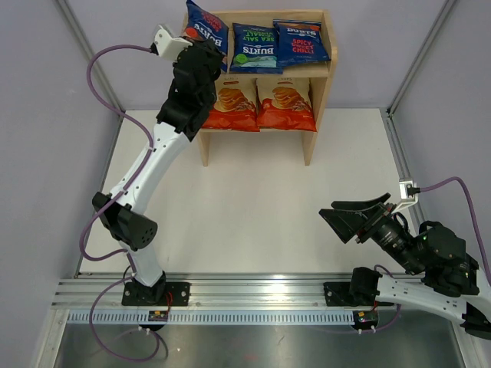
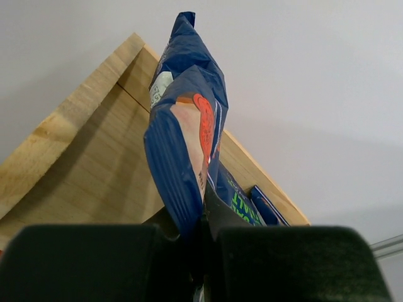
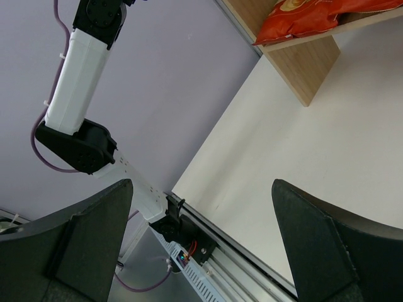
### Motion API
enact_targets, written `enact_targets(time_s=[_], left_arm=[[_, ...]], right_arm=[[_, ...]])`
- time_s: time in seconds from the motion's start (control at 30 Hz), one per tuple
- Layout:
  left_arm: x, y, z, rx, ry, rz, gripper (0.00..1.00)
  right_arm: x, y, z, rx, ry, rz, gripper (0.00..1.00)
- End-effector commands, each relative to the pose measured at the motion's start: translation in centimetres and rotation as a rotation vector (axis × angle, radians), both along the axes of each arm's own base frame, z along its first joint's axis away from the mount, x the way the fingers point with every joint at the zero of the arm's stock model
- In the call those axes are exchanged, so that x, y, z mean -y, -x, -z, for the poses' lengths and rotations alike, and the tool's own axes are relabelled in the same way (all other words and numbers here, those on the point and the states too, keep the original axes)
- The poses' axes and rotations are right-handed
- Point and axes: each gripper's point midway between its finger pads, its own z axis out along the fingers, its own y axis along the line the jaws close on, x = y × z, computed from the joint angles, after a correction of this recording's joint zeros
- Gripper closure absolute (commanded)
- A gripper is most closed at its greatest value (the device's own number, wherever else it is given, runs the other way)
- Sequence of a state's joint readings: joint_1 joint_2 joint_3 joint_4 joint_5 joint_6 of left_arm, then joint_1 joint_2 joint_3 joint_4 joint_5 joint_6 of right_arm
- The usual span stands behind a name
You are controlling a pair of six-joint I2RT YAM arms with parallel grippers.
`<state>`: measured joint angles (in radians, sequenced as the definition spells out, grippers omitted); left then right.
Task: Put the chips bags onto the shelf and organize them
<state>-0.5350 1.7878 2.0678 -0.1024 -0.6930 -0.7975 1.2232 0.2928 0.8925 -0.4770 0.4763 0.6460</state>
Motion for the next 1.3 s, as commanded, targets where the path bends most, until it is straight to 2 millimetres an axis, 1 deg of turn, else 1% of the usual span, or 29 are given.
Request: enact_targets(time_s=[0.0, 0.1, 0.17, 0.23, 0.27, 0.3, 0.37, 0.4, 0.43, 0.47, 0.5, 0.53, 0.57, 0.6, 0.63, 0.7, 0.77, 0.87, 0.9, 0.93, 0.97, 1.0, 1.03, 1.13, 1.27], left_arm=[[0.5, -0.1, -1.1, 0.028, 0.068, 0.049, 0.95], [1.7, -0.7, -0.9, 0.012, 0.070, 0.100, 0.96], [2.5, -1.2, 0.0, -0.014, 0.071, 0.121, 0.96], [2.7, -1.2, 0.2, -0.019, 0.088, 0.133, 0.96], [2.6, -1.3, 0.9, -0.042, 0.085, 0.128, 0.95], [2.7, -1.3, 1.1, -0.047, 0.085, 0.128, 0.94], [2.4, -1.3, 1.8, -0.078, 0.086, 0.120, 0.86], [2.2, -1.2, 1.7, -0.082, 0.078, 0.113, 0.83], [2.0, -1.1, 2.0, -0.103, 0.065, 0.107, 0.78], [1.8, -1.0, 1.8, -0.106, 0.055, 0.098, 0.75], [1.5, -0.9, 1.0, -0.099, 0.045, 0.090, 0.73], [1.2, -0.9, 1.6, -0.133, 0.021, 0.082, 0.68], [1.1, -0.9, 1.5, -0.141, 0.004, 0.082, 0.64], [1.1, -1.3, 2.1, -0.162, -0.021, 0.076, 0.60], [0.7, -0.9, 1.7, -0.169, -0.034, 0.076, 0.57], [0.3, -0.7, 1.8, -0.184, -0.053, 0.074, 0.53], [-0.4, -0.5, 2.5, -0.219, -0.071, 0.069, 0.48], [-1.3, 0.0, 3.5, -0.267, -0.092, 0.060, 0.43], [-1.4, 0.3, 3.9, -0.287, -0.098, 0.063, 0.43], [-1.8, 0.5, 3.8, -0.290, -0.097, 0.061, 0.43], [-1.8, 0.6, 4.0, -0.298, -0.105, 0.069, 0.43], [-1.9, 0.8, 4.2, -0.306, -0.108, 0.072, 0.45], [-2.0, 1.1, 3.8, -0.300, -0.108, 0.072, 0.47], [-2.0, 1.7, 3.4, -0.296, -0.119, 0.093, 0.47], [-1.7, 2.7, 2.6, -0.287, -0.133, 0.135, 0.40]], right_arm=[[-0.5, 0.1, -0.5, -0.010, -0.028, -0.013, 0.00], [-0.6, 0.2, -0.3, -0.017, -0.033, -0.017, 0.00], [-0.6, 0.2, -0.3, -0.021, -0.037, -0.020, 0.01], [-0.7, 0.2, -0.4, -0.022, -0.043, -0.025, 0.01], [-0.7, 0.3, -0.5, -0.021, -0.046, -0.028, 0.01], [-0.7, 0.3, -0.5, -0.022, -0.045, -0.031, 0.01], [-0.7, 0.4, -0.6, -0.023, -0.047, -0.033, 0.01], [-0.6, 0.4, -0.7, -0.023, -0.049, -0.035, 0.01], [-0.6, 0.5, -0.6, -0.024, -0.047, -0.036, 0.00], [-0.6, 0.5, -0.6, -0.024, -0.047, -0.036, 0.01], [-0.6, 0.4, -0.6, -0.023, -0.049, -0.033, 0.01], [-0.6, 0.4, -0.6, -0.023, -0.049, -0.033, 0.00], [-0.6, 0.5, -0.6, -0.023, -0.050, -0.035, 0.01], [-0.6, 0.4, -0.5, -0.025, -0.046, -0.033, 0.01], [-0.6, 0.4, -0.5, -0.022, -0.048, -0.033, 0.01], [-0.6, 0.4, -0.6, -0.018, -0.045, -0.035, 0.01], [-0.7, 0.5, -0.7, -0.017, -0.045, -0.037, 0.00], [-0.7, 0.5, -0.8, -0.013, -0.038, -0.042, 0.01], [-0.7, 0.5, -0.9, -0.012, -0.037, -0.042, 0.01], [-0.8, 0.5, -0.9, -0.012, -0.037, -0.043, 0.01], [-0.8, 0.5, -0.9, -0.012, -0.036, -0.043, 0.01], [-0.8, 0.5, -0.9, -0.011, -0.039, -0.043, 0.01], [-0.8, 0.5, -0.8, -0.013, -0.035, -0.042, 0.01], [-1.0, 0.5, -0.7, -0.016, -0.034, -0.044, 0.00], [-1.3, 0.4, -0.5, -0.019, -0.023, -0.048, 0.01]])
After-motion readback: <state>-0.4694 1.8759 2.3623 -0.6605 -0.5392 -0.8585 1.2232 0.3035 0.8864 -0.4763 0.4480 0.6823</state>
